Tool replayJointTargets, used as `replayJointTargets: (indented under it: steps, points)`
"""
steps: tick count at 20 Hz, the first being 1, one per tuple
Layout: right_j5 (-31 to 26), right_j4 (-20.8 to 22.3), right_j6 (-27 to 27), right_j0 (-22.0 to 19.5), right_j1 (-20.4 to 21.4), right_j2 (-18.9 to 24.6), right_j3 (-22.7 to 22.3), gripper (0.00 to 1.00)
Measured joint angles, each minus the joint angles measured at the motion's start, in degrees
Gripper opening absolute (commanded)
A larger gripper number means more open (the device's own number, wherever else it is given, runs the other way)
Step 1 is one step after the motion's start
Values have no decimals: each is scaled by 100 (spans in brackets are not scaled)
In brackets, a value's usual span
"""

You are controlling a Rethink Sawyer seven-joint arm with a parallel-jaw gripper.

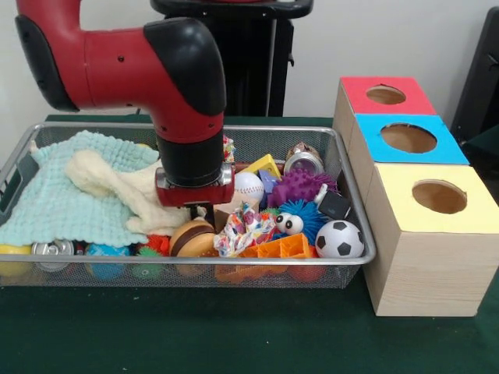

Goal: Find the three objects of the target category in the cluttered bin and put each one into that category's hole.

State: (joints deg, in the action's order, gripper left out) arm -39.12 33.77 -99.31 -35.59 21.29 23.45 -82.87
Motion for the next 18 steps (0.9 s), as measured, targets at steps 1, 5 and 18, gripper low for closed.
replayJointTargets:
  steps: [1, 5, 18]
  points:
    - [7, 1, 0, 35, 9, -26, -1, 0]
    - [58, -5, -1, 373, 80, -257, -5, 0]
    - [71, -803, -558, 1767, 291, -1022, -109, 0]
